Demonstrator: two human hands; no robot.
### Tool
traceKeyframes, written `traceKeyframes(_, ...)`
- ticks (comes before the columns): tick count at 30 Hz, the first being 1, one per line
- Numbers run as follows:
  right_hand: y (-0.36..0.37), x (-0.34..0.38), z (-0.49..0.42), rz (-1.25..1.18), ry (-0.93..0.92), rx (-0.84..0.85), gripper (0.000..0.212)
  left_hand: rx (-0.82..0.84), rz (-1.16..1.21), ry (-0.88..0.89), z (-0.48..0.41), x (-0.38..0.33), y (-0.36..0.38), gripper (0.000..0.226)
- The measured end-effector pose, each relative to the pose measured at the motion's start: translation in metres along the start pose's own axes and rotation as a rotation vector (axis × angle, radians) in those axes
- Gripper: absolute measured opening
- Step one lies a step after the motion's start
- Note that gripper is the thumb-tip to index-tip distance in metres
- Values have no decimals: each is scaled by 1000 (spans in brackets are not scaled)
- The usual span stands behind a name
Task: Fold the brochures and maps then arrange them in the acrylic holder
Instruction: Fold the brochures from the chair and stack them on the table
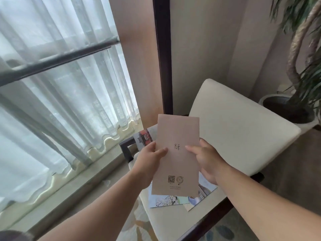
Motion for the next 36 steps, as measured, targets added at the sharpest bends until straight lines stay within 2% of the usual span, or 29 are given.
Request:
traceKeyframes(6, 84, -24, 13, 114, 19, 163, 22, -206, -73, 83, 2, 14, -92, 22)
traceKeyframes(12, 201, -51, 64, 205, 17, 368, 24, -456, -74, 145, 22, 37, -224, 8)
traceKeyframes(17, 297, -92, 124, 325, 9, 478, 25, -600, -89, 155, 47, 71, -339, 9)
traceKeyframes(22, 377, -158, 182, 549, -46, 453, 13, -727, -200, 102, 75, 127, -461, 9)
traceKeyframes(28, 472, -257, 254, 753, -78, 471, 11, -826, -328, -19, 110, 202, -594, 13)
traceKeyframes(32, 516, -318, 280, 868, -114, 504, 4, -856, -403, -131, 119, 252, -652, 13)
traceKeyframes(36, 543, -371, 282, 997, -178, 540, 9, -872, -427, -220, 109, 306, -679, 13)
Point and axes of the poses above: each hand's wrist, its own z-axis away from the middle knuckle, its own y-axis out of the palm, x = y × z, the point moved 8 cm from there along -z, towards the middle knuckle, and after that the axes turned 15 degrees about -x, right-handed, at the moved point
